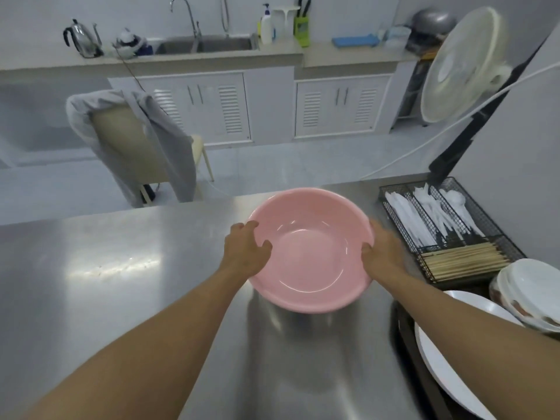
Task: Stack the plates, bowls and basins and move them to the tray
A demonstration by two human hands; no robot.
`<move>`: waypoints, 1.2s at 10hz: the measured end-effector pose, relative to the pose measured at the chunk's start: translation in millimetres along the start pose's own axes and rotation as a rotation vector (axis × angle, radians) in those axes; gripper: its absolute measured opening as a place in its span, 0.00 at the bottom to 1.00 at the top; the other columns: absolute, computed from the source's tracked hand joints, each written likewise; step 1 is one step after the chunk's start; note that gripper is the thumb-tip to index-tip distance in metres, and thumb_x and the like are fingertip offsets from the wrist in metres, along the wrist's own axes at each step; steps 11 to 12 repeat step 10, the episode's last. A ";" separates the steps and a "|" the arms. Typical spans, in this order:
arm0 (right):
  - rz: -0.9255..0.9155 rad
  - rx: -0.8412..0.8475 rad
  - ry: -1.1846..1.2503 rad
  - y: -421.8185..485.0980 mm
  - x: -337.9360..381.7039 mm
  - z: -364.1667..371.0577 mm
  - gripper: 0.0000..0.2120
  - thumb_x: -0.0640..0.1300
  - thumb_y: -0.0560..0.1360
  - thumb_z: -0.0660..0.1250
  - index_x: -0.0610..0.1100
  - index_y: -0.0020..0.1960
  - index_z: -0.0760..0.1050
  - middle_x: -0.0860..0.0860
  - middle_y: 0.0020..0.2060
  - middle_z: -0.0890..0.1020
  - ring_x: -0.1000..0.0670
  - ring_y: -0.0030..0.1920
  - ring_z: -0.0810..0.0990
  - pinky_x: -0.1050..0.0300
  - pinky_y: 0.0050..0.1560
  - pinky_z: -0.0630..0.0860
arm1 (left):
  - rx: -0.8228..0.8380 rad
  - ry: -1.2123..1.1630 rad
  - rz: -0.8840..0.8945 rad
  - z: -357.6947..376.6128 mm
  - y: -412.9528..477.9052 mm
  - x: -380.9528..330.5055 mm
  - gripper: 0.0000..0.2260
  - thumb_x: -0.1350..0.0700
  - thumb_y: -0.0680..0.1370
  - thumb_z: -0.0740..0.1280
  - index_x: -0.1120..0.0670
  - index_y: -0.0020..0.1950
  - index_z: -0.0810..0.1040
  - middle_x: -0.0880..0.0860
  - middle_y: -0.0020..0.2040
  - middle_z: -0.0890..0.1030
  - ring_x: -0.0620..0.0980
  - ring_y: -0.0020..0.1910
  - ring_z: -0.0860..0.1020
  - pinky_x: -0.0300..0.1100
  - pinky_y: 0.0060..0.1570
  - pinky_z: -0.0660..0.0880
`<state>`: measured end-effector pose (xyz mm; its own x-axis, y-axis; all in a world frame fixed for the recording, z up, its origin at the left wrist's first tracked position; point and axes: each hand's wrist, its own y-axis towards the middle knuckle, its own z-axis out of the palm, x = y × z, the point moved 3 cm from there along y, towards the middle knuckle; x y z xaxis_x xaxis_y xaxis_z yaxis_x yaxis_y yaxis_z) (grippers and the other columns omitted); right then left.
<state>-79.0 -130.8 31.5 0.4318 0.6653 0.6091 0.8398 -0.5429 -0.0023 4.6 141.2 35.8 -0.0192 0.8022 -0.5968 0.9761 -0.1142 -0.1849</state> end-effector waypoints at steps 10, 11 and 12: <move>0.055 0.054 -0.084 50.2 -118.9 -70.4 0.18 0.52 0.77 0.68 0.42 0.60 0.73 0.42 0.55 0.77 0.41 0.53 0.77 0.48 0.52 0.76 | 0.300 0.128 0.212 105.3 20.7 -122.7 0.35 0.46 0.76 0.67 0.52 0.80 0.58 0.55 0.79 0.57 0.56 0.76 0.62 0.49 0.69 0.66; 0.055 0.054 -0.084 50.2 -118.9 -70.4 0.18 0.52 0.77 0.68 0.42 0.60 0.73 0.42 0.55 0.77 0.41 0.53 0.77 0.48 0.52 0.76 | 0.300 0.128 0.212 105.3 20.7 -122.7 0.35 0.46 0.76 0.67 0.52 0.80 0.58 0.55 0.79 0.57 0.56 0.76 0.62 0.49 0.69 0.66; 0.055 0.054 -0.084 50.2 -118.9 -70.4 0.18 0.52 0.77 0.68 0.42 0.60 0.73 0.42 0.55 0.77 0.41 0.53 0.77 0.48 0.52 0.76 | 0.300 0.128 0.212 105.3 20.7 -122.7 0.35 0.46 0.76 0.67 0.52 0.80 0.58 0.55 0.79 0.57 0.56 0.76 0.62 0.49 0.69 0.66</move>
